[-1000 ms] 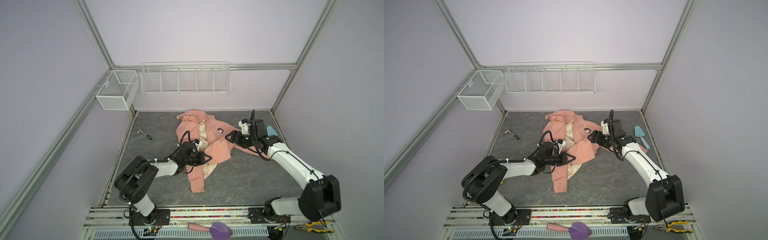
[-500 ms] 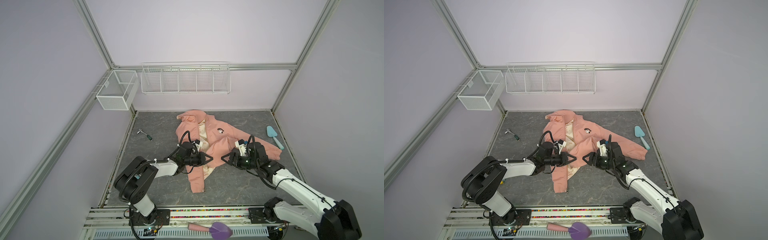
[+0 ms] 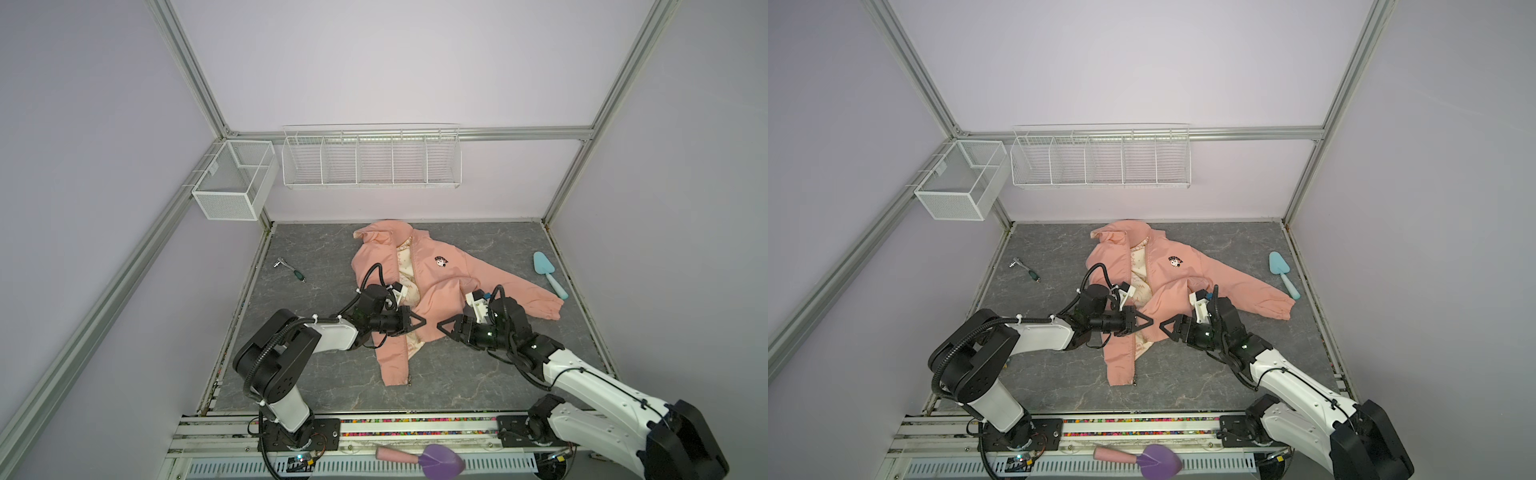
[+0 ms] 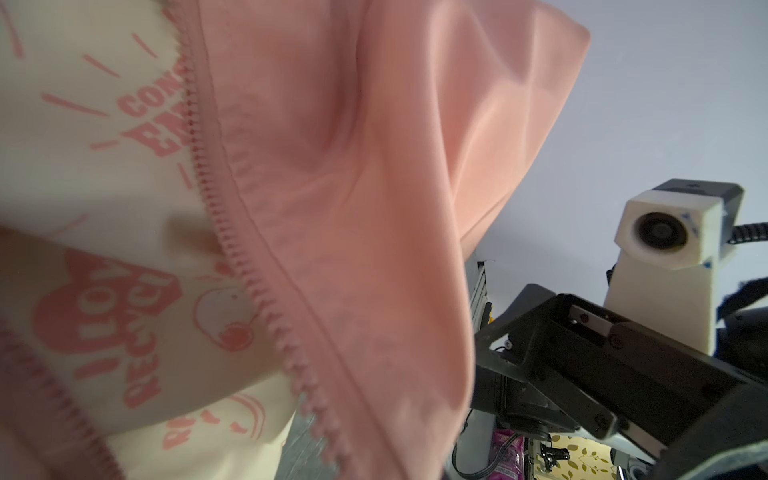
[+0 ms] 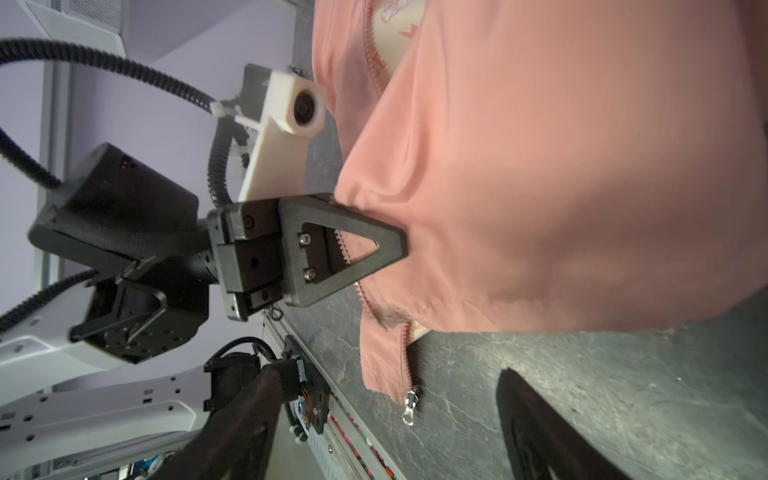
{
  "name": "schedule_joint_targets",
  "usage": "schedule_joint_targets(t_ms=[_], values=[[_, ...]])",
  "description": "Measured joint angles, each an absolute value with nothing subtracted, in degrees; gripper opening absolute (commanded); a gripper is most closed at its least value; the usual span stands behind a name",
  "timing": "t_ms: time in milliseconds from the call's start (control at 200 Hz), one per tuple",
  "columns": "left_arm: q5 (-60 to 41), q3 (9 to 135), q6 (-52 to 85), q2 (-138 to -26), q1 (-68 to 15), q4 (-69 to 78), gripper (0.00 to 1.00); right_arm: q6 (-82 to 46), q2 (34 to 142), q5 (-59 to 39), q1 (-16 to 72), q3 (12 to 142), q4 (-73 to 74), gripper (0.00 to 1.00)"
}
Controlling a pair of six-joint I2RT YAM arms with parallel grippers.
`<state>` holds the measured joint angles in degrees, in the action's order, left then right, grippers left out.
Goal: Zip up the jacket
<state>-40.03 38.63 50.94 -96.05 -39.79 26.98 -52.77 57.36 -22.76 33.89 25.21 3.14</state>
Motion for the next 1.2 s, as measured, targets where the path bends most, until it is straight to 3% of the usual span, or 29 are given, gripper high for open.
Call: schedule_joint_targets(t_ms=[220,820,1040,1200], values=[[-42.5,40.3,52.3,-96.0,-39.8,27.1,0.0,-56.9,57.3,-20.5,37.2,20.8,8.8,1.0],[-47.2,40.6,63.8,-96.0,-39.8,38.6,0.0,-66.0,67.2,-16.9,39.6,17.1,28.9,0.95],[-48.1,39.9,65.8,-96.5,-39.7,42.2,0.0,-66.5,67.4,-15.3,39.6,16.9,35.4,1.0],[-48.7,39.4,67.5,-97.8,-39.7,45.1,0.0,-66.4,67.2,-15.0,39.6,16.9,38.2,0.88]])
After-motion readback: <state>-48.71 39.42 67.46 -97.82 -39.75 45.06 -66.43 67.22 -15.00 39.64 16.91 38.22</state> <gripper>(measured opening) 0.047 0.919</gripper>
